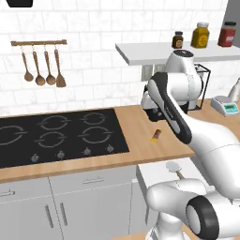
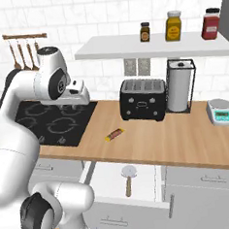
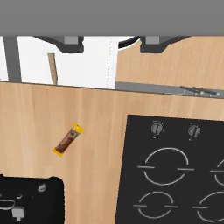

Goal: Pick the pizza cutter from the drawer and place it on the counter.

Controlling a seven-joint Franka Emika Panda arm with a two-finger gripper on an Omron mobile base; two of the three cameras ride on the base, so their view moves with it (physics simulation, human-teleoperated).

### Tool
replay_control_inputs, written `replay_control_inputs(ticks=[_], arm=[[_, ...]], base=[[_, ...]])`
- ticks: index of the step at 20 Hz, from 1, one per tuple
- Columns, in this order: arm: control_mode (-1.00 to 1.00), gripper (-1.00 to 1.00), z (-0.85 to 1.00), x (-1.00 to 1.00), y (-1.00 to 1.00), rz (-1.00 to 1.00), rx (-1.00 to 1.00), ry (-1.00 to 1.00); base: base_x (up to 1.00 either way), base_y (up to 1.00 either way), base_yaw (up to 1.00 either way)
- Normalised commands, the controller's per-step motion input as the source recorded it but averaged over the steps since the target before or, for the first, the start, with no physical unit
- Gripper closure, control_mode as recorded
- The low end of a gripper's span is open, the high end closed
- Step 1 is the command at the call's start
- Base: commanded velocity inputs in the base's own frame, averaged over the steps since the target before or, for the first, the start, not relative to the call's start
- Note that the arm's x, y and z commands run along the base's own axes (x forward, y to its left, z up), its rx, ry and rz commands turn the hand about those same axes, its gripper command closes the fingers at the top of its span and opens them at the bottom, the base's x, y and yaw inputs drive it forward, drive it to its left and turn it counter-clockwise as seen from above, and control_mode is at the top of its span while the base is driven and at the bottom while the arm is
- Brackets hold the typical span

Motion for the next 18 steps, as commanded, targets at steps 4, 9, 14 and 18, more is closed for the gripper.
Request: replay_control_inputs(ticks=[4, 9, 14, 18], arm=[[1.00, -1.00, 0.00, 0.00, 0.00, 0.00, 0.00, 0.00], [1.00, -1.00, 0.00, 0.00, 0.00, 0.00, 0.00, 0.00], [1.00, -1.00, 0.00, 0.00, 0.00, 0.00, 0.00, 0.00], [1.00, -1.00, 0.00, 0.00, 0.00, 0.00, 0.00, 0.00]], base=[[0.00, 0.01, 0.00], [0.00, 0.55, 0.00], [0.00, 0.80, -0.01], [0.00, 0.46, -0.02]])
